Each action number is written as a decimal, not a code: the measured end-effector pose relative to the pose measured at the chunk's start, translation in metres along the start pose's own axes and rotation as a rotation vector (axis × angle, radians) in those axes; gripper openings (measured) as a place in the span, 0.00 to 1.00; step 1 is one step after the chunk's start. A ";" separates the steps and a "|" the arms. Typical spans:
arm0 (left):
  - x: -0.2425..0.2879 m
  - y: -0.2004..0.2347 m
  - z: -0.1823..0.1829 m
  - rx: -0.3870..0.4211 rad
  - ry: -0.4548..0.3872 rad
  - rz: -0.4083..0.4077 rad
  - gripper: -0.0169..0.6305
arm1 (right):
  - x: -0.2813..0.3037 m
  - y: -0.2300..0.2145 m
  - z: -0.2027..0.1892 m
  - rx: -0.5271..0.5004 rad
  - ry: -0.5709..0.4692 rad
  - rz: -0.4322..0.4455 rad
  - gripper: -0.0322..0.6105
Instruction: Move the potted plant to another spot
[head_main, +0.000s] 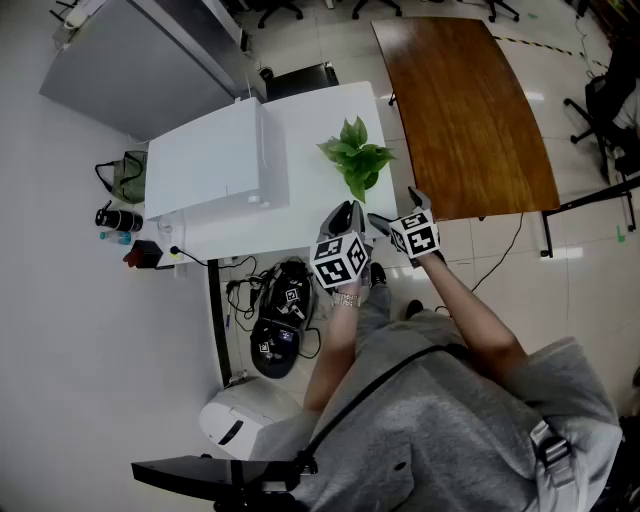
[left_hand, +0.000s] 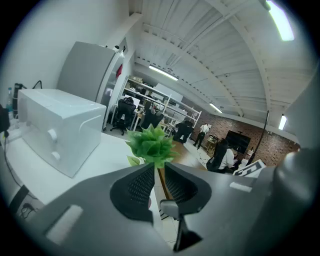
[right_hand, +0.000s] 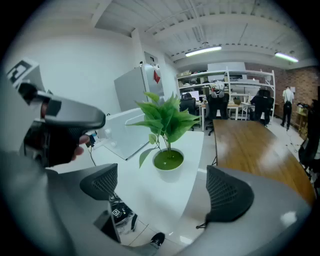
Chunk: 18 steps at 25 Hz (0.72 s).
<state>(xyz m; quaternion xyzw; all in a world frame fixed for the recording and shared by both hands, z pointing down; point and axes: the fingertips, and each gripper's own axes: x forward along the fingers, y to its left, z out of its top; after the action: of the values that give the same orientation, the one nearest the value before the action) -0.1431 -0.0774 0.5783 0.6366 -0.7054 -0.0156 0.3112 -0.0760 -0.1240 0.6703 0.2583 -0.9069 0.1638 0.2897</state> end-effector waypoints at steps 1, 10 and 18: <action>0.007 0.010 0.011 0.001 -0.007 -0.001 0.15 | 0.020 0.001 0.003 -0.018 0.000 0.007 0.91; 0.042 0.057 0.028 -0.020 0.042 0.008 0.15 | 0.137 0.001 0.018 -0.207 -0.028 0.023 0.96; 0.037 0.083 0.004 -0.032 0.095 0.061 0.15 | 0.191 -0.010 0.013 -0.239 -0.021 -0.006 0.96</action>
<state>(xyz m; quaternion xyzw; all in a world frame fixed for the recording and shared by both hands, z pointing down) -0.2182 -0.0971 0.6255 0.6097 -0.7087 0.0130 0.3548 -0.2095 -0.2097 0.7784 0.2264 -0.9222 0.0508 0.3095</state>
